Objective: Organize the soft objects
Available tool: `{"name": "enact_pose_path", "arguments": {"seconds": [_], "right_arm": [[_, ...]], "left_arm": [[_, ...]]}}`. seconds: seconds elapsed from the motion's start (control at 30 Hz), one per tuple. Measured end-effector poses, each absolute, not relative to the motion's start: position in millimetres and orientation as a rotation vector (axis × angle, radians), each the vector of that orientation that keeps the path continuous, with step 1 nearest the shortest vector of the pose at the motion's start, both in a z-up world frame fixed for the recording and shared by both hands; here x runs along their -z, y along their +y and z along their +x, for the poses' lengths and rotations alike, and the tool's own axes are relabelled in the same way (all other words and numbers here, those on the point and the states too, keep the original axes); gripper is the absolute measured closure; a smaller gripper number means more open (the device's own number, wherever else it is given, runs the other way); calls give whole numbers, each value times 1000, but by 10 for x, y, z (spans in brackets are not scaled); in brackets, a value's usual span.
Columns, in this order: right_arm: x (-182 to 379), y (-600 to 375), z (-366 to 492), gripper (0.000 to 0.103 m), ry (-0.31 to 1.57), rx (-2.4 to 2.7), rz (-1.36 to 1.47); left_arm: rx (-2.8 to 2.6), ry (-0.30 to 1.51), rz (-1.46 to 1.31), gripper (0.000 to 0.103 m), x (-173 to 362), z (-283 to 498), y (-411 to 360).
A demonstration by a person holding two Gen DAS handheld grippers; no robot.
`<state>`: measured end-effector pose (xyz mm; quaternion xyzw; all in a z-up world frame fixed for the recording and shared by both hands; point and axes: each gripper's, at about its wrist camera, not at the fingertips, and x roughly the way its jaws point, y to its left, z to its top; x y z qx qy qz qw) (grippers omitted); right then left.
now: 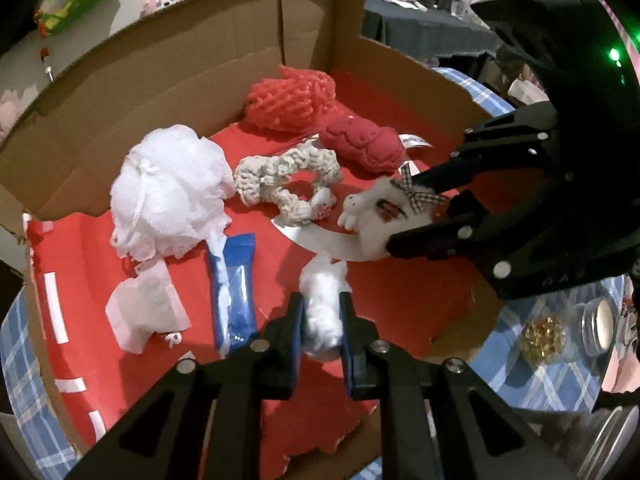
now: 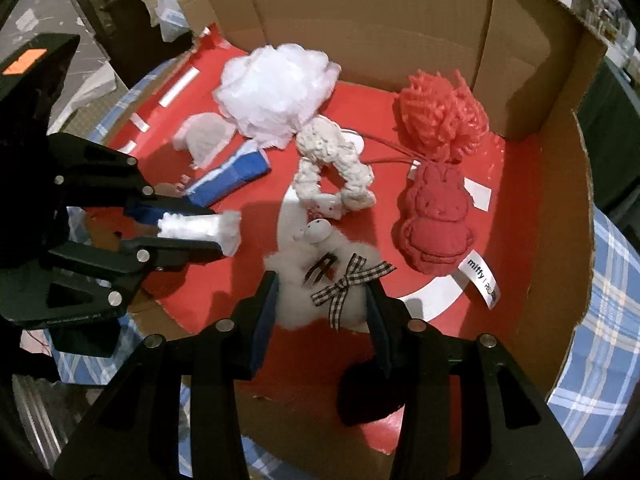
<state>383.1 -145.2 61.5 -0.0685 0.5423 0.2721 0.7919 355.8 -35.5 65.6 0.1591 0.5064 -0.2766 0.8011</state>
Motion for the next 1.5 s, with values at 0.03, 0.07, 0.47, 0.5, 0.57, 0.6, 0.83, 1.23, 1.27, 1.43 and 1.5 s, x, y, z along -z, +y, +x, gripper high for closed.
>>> {"name": "enact_pose_path", "arguments": {"seconds": [0.03, 0.07, 0.47, 0.5, 0.57, 0.6, 0.83, 1.23, 1.27, 1.43, 1.5], "right_arm": [[-597, -1448, 3850, 62, 1174, -588, -143], [-584, -1443, 3859, 62, 1178, -587, -145], [-505, -1348, 3902, 61, 1207, -573, -189], [-508, -1348, 3906, 60, 1210, -573, -185], [-507, -1343, 3917, 55, 1214, -565, -185], [-506, -1338, 3925, 52, 1214, -557, -190], [-610, -1405, 3879, 46, 1197, -522, -165], [-1005, -1612, 3505, 28, 1156, -396, -43], [-1016, -1619, 3484, 27, 1158, -386, -28], [-1092, -1648, 3287, 26, 1140, -330, 4], [-1099, -1669, 3234, 26, 1144, -318, 31]], "left_arm": [[584, 1093, 345, 87, -642, 3578, -360], [580, 1097, 347, 87, -630, 3592, -366], [553, 1147, 370, 73, -516, 3731, -496], [547, 1148, 374, 70, -509, 3738, -507], [540, 1148, 370, 66, -507, 3756, -523], [541, 1147, 368, 65, -510, 3759, -530], [516, 1129, 343, 50, -591, 3714, -463], [384, 1047, 172, 15, -1020, 3323, -54], [369, 1046, 156, 13, -1040, 3299, -24], [295, 1047, 61, 11, -1078, 3167, 157], [269, 1052, 39, 11, -1072, 3113, 199]]}}
